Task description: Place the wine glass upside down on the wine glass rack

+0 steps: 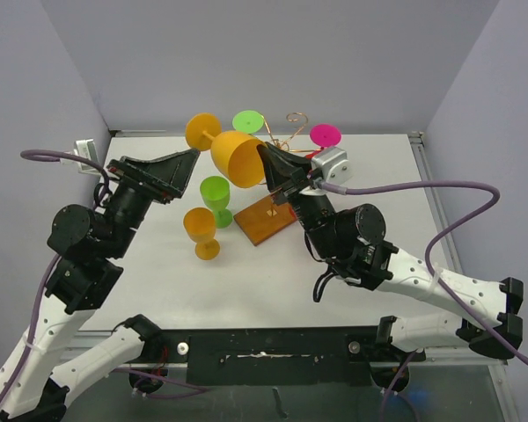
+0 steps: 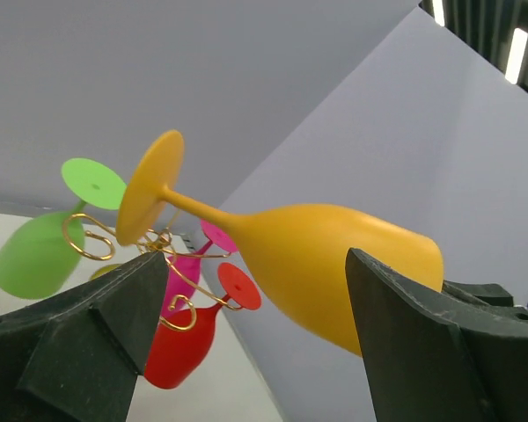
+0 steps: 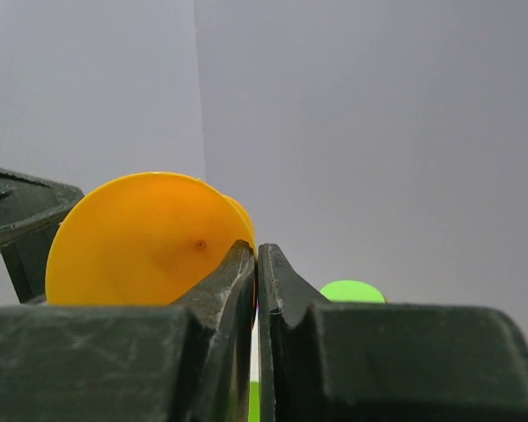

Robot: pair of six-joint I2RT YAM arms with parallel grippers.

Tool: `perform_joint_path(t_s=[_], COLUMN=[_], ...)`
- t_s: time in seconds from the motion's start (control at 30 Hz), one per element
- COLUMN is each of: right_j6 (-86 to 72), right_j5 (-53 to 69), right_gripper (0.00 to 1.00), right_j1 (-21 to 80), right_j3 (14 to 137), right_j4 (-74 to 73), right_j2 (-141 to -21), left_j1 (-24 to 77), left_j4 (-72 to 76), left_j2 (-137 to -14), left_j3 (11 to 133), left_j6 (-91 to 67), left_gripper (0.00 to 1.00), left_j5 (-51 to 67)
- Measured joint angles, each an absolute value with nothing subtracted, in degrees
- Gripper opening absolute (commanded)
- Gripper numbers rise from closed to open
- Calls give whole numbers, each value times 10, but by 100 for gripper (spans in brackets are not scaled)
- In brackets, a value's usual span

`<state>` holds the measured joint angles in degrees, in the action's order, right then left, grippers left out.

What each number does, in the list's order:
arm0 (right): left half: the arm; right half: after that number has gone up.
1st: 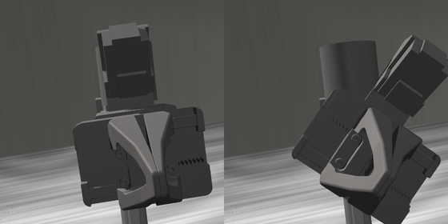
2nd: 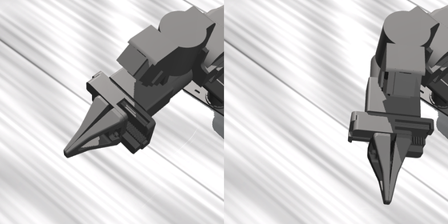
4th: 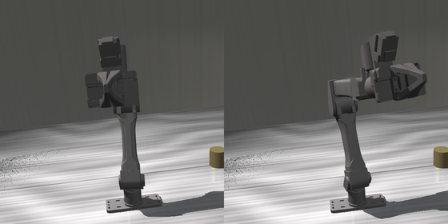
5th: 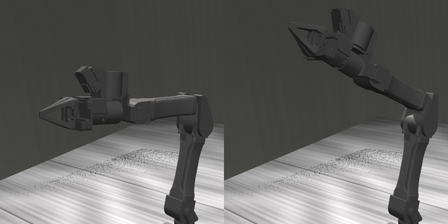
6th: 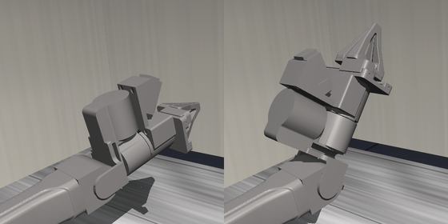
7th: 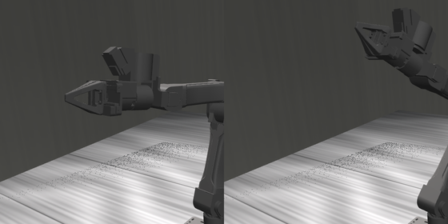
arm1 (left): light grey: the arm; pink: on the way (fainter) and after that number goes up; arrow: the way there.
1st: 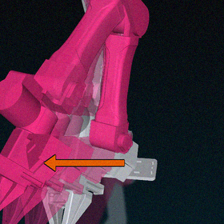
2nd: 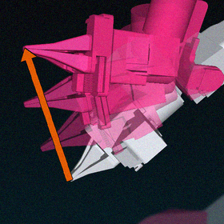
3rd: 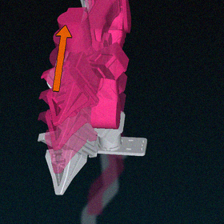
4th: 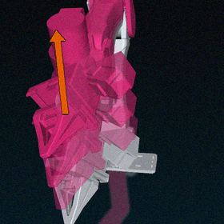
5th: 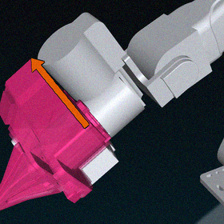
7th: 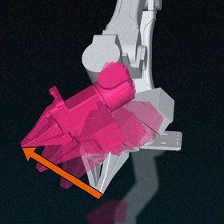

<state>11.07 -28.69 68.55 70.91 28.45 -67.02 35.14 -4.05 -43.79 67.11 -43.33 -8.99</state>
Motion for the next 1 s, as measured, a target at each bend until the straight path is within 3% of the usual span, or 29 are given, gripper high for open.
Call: perform_joint_path(t_s=[0.3, 0.73, 1.0], right_j6=[121, 80, 62], right_j5=[-270, -231, -218], right_gripper=[0, 0, 0], right_j1=[675, 671, 671], right_j3=[677, 629, 626], right_j4=[396, 468, 483], right_j2=[-695, -694, -694], left_j1=[351, 351, 351], left_j4=[44, 175, 186], left_j2=[-458, -469, -469], left_j3=[622, 558, 556], left_j6=[-574, -688, -709], left_gripper=[74, 39, 40], left_j5=[-70, -151, -175])
